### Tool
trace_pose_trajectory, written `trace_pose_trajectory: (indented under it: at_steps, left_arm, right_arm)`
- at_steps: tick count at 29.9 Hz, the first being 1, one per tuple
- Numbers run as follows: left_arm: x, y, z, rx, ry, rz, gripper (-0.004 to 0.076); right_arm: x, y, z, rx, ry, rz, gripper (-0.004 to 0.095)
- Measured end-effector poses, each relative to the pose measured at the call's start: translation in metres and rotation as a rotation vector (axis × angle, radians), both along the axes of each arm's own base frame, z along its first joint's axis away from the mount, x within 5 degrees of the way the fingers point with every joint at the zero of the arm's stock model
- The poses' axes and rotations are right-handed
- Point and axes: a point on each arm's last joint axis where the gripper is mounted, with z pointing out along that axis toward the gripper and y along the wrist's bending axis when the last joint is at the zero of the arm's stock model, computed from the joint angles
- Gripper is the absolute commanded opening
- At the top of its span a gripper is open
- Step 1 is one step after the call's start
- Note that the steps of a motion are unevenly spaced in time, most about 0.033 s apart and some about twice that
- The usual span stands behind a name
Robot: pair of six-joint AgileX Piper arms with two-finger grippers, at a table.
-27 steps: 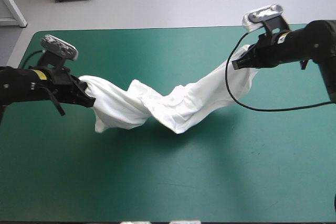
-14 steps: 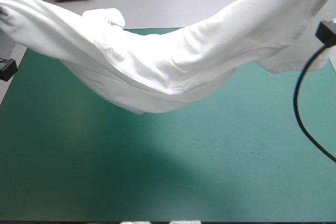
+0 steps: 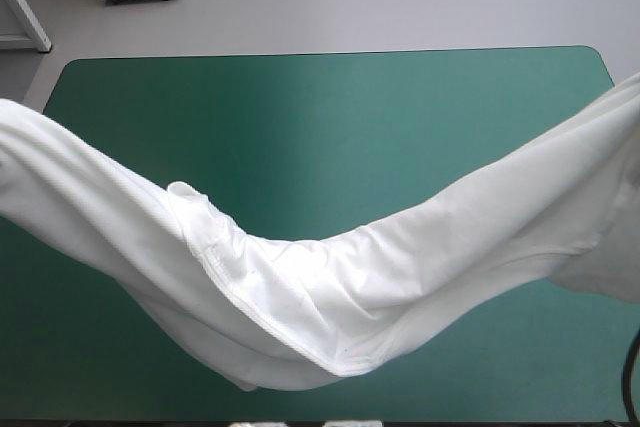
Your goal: Fold the cloth
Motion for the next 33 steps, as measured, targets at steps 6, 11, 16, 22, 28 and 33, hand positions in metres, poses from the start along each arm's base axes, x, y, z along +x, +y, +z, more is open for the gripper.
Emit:
trace_pose_trajectory:
  at_steps: [6,11,16,22,28,33]
  left_arm:
    - [0.043,-0.012,-0.051,0.031,0.254,0.015,-0.0009]
    - [0.089,-0.019,-0.092,0.127,0.436,0.087,-0.0009]
    - [0.150,-0.027,-0.122,0.260,0.583,0.178,-0.0009]
    - [0.226,-0.046,-0.160,0.337,0.665,0.206,-0.0009]
    - [0.286,-0.058,-0.197,0.406,0.636,0.238,-0.0009]
    - [0.321,-0.056,-0.219,0.413,0.601,0.274,-0.0009]
  right_arm:
    - [0.056,0.015,-0.049,-0.071,0.260,-0.021,-0.0017]
    - [0.112,0.023,-0.108,-0.172,0.516,-0.124,-0.0017]
    - [0.174,0.034,-0.159,-0.291,0.697,-0.199,-0.0017]
    - [0.251,0.049,-0.201,-0.322,0.737,-0.227,-0.0017]
    - [0.318,0.048,-0.254,-0.346,0.812,-0.268,-0.0017]
    - [0.361,0.041,-0.280,-0.350,0.820,-0.303,-0.0017]
